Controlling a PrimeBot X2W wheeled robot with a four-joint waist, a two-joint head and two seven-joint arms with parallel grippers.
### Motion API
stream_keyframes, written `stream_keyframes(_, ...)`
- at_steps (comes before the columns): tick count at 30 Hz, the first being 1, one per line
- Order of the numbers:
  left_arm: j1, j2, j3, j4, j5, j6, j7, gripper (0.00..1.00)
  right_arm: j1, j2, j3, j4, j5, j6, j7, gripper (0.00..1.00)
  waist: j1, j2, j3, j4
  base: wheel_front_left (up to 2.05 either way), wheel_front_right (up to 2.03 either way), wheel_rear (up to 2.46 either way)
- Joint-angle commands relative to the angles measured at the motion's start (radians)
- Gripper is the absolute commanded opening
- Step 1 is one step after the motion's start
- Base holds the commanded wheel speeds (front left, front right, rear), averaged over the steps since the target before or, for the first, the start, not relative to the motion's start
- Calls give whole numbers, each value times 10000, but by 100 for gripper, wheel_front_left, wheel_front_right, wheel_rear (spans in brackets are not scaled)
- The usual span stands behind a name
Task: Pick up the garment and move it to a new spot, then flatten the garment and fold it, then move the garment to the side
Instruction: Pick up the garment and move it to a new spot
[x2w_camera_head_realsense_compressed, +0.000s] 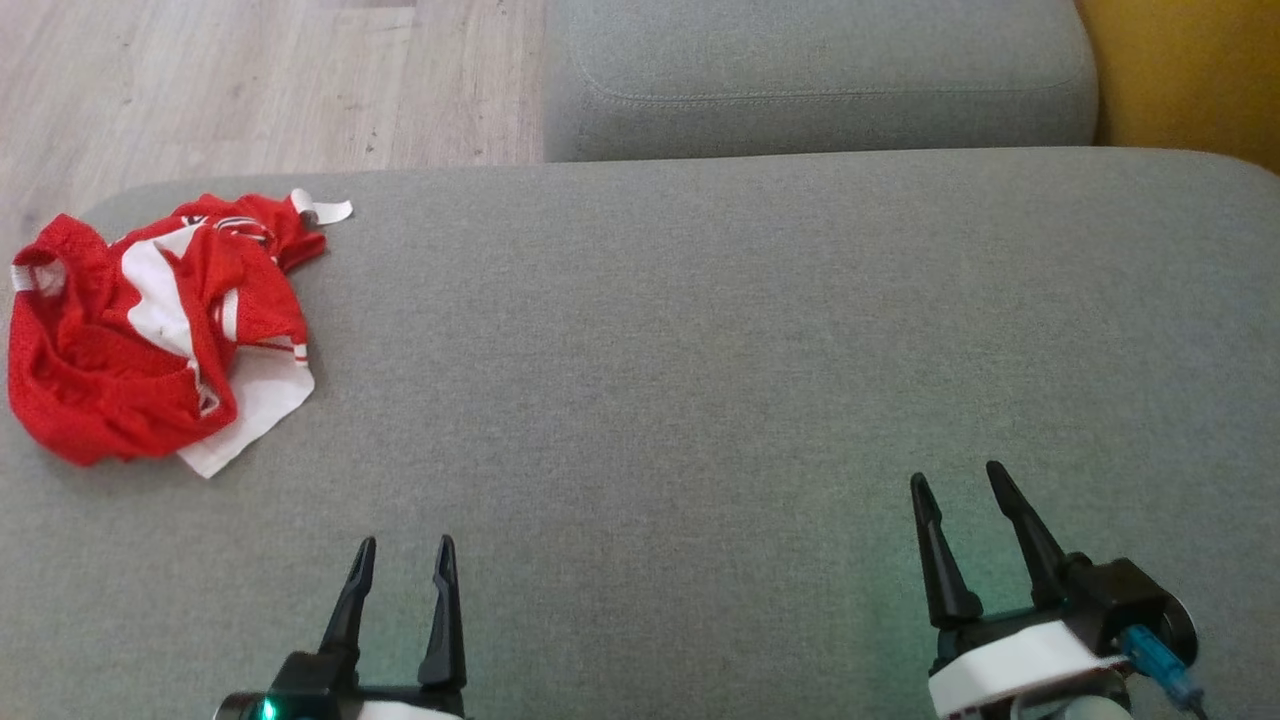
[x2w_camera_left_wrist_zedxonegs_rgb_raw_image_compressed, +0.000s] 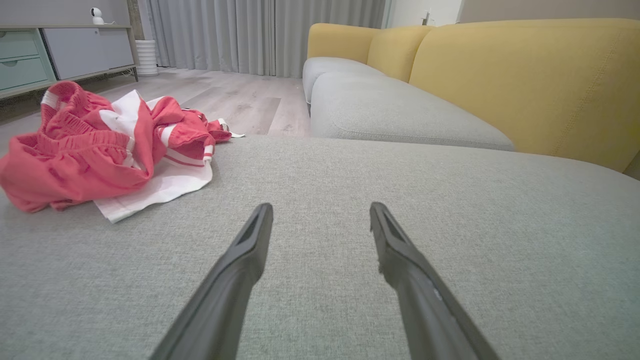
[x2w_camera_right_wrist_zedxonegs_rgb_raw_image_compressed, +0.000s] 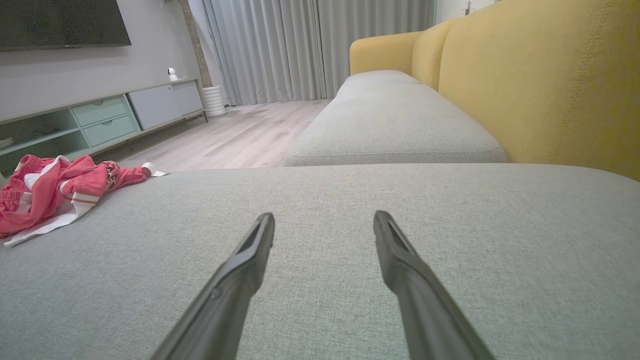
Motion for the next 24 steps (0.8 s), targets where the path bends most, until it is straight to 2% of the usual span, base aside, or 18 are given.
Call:
stream_keyframes(1,-318,41,295,-270,-58,73,-124,100,-301,-98,210,-345,-74,77,-138,100,0,0,12,19,0,0,0)
stream_keyframes(9,-407,41,304,-239,-87,97,-124,100,-254,-98,101,-439,-124,77,-138,100,0,0,29,494,0,0,0)
stream_keyframes(24,-461,41,491,-344,-117,130,-124,100,-232,-98,187,-466,-188,77,-138,100,0,0,11,2598,0,0,0)
